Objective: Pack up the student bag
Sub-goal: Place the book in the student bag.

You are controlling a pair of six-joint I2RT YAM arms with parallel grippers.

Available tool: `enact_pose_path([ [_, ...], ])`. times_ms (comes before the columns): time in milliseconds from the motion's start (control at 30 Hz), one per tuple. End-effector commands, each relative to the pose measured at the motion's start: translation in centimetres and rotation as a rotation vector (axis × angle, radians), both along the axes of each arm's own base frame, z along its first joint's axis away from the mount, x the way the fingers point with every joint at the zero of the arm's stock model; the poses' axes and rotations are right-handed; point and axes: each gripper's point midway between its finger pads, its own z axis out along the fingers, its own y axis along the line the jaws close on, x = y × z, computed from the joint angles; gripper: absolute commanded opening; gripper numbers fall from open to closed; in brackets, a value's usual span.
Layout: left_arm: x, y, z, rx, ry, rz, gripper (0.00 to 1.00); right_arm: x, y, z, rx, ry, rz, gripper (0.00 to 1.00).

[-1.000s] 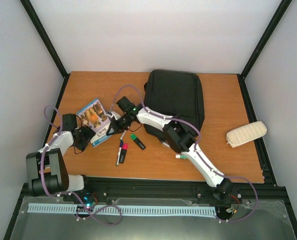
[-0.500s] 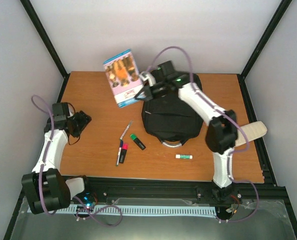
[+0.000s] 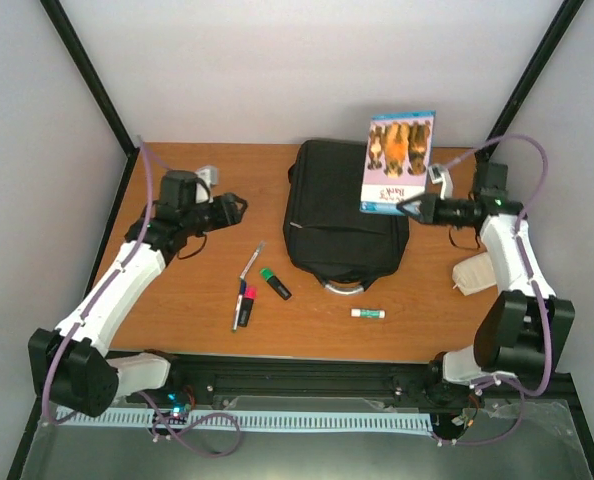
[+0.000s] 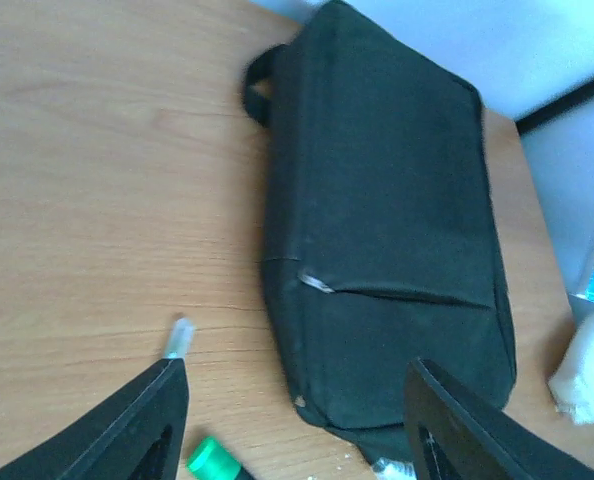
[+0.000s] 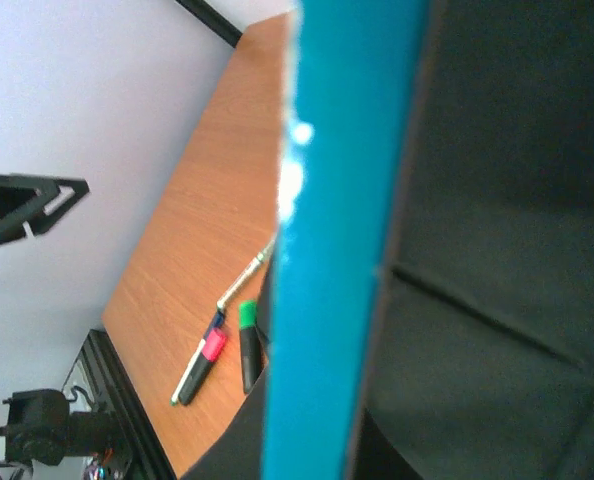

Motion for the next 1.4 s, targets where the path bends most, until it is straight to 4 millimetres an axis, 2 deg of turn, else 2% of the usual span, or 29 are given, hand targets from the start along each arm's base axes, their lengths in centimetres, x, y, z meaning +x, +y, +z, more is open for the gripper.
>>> enact_pose_path([
  [0, 0.3, -4.7, 1.2, 0.185, -0.124, -0.179, 0.59, -4.1, -1.6, -1.6, 0.044, -0.038, 0.036, 0.03],
  [67, -0.2, -7.3, 0.5, 0.265, -0.156, -0.297, 0.55, -5.3, -2.3, -2.3, 0.059, -0.045, 0.03, 0.03],
  [133, -0.5, -9.2, -0.7, 0.383, -0.176, -0.372, 0.55, -6.1, -3.2, -2.6, 0.067, -0.047, -0.001, 0.03],
  [267, -1.8, -13.0, -4.6, 0.61, -0.159, -0.59, 0.58, -6.9, -4.9, -1.9, 0.035, -0.096, -0.065, 0.03],
  [433, -4.4, -18.5, -7.5, 0.573, -0.152, -0.846, 0.58, -7.3, -5.4, -2.0, 0.033, -0.118, -0.1, 0.03],
  [500, -5.1, -20.1, -8.8, 0.586, -0.159, -0.915, 0.6, -7.4, -5.4, -2.0, 0.038, -0.121, -0.102, 0.03],
  [567, -5.0, -20.8, -10.0, 0.637, -0.164, -0.947, 0.62, -7.4, -5.5, -2.0, 0.042, -0.122, -0.105, 0.03],
  [667, -4.3, -20.8, -11.8, 0.702, -0.139, -0.953, 0.65, -7.5, -5.4, -1.8, 0.058, -0.123, -0.106, 0.03],
  [833, -4.8, -22.2, -11.6, 0.72, -0.188, -1.01, 0.67, -7.3, -5.6, -1.9, 0.056, -0.125, -0.109, 0.03],
  [1133, -6.1, -25.0, -14.2, 0.825, -0.175, -1.16, 0.67, -7.1, -6.0, -2.1, 0.075, -0.109, -0.11, 0.03],
  [1267, -5.5, -25.5, -15.0, 0.871, -0.18, -1.156, 0.65, -7.1, -6.0, -1.9, 0.081, -0.114, -0.112, 0.03],
  [1367, -4.3, -25.3, -15.5, 0.942, -0.209, -1.126, 0.63, -7.2, -6.1, -1.6, 0.086, -0.121, -0.111, 0.03],
])
